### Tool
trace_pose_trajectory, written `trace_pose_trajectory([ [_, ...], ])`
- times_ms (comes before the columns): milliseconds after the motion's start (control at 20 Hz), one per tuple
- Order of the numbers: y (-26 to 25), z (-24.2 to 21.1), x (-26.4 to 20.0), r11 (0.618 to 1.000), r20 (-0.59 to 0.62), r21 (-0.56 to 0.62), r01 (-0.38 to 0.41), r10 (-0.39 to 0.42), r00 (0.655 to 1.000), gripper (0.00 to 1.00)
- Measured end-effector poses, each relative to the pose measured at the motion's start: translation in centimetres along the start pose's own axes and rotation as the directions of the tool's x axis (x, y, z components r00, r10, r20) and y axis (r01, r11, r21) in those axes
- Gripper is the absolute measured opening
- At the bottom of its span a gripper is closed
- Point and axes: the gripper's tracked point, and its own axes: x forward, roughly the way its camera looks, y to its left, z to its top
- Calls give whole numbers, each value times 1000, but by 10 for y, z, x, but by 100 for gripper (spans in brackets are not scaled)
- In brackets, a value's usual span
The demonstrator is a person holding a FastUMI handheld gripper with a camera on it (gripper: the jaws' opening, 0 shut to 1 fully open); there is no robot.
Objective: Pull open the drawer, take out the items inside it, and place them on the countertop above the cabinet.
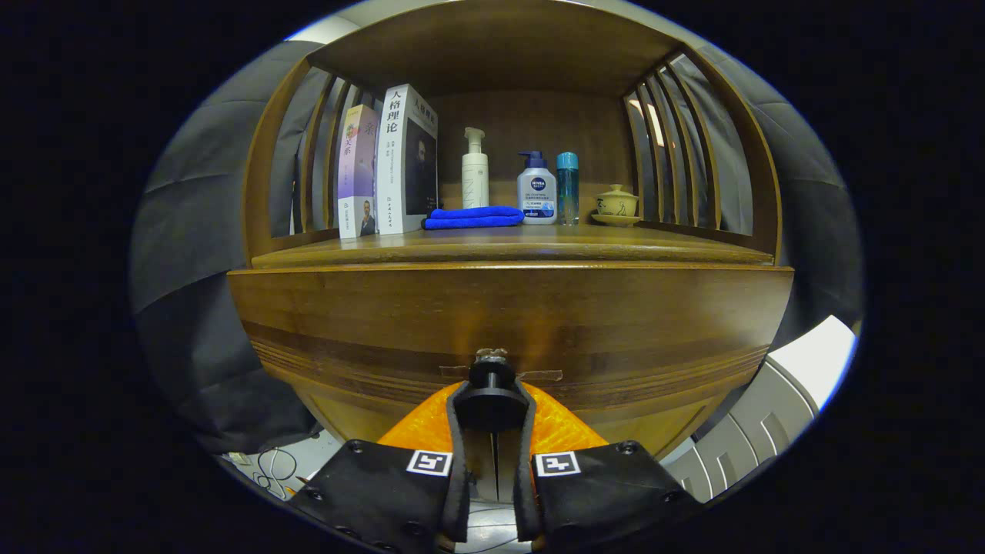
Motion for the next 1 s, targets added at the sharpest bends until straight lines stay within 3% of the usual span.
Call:
trace_pose_trajectory([
  [300,2,-13,-38,1000,20,-13,2,-1,1000,25],
  [550,4,-24,-71,996,31,-85,-34,37,999,26],
  [1000,10,-42,-109,993,20,-76,-91,93,996,25],
])
